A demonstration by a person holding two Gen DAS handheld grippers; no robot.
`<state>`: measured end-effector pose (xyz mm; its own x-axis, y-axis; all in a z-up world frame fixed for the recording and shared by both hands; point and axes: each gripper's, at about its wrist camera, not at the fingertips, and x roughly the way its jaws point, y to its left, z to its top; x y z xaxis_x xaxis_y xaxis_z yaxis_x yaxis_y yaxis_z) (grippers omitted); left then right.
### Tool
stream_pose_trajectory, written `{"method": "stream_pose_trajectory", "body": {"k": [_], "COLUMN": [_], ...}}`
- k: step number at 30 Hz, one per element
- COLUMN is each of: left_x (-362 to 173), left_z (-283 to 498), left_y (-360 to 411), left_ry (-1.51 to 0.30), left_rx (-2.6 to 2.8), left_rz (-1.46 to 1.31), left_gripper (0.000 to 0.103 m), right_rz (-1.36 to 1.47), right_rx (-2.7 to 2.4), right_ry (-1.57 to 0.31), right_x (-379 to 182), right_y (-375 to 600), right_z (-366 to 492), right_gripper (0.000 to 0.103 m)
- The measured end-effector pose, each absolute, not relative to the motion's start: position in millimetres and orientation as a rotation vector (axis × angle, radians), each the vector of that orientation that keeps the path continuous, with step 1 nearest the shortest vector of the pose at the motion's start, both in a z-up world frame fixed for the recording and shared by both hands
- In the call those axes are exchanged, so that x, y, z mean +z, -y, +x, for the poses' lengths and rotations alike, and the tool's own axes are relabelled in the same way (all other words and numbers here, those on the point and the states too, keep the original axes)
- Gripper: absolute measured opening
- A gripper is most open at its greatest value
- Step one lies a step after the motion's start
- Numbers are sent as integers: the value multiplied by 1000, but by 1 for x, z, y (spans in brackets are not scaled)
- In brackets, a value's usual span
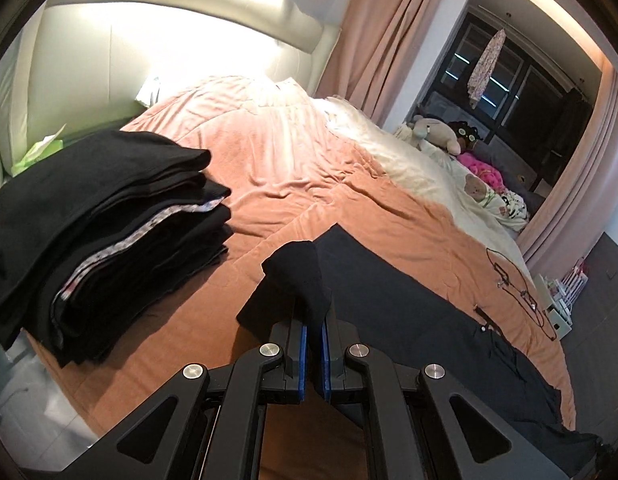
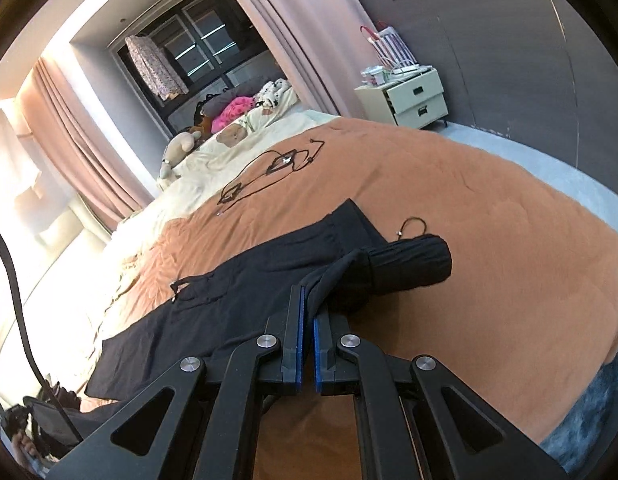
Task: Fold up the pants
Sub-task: 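Close the right tool on one cuff while the left tool grasps the other hem, then lift both held cuffs and fold them over toward the waistband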
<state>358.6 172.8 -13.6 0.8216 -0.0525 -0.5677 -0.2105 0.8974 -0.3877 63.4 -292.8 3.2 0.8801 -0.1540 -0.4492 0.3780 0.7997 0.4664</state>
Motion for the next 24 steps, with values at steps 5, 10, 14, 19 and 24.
{"method": "stream_pose_trajectory", "body": {"k": [5, 10, 14, 19, 24], "left_x": [-6, -3, -7, -7, -5], "left_z": [383, 405, 424, 453, 485], "left_y": [-171, -168, -166, -159, -154], "left_ry": [-602, -608, -622, -639, -653], "left_rx": [88, 83, 79, 70, 70], "left_rz": [-450, -449, -445, -433, -427], "left_gripper": [6, 6, 6, 6, 6], "right_rz": [561, 572, 556, 543, 547], "right_rx": [-312, -321, -331, -337, -352], "right_ry": [-412, -398, -400, -404, -415], "right_x": [10, 17, 19, 29, 38], "right_y": [295, 293, 289, 287, 292], "right_z": [77, 94, 108, 129, 153], "right_gripper": [1, 1, 1, 1, 1]}}
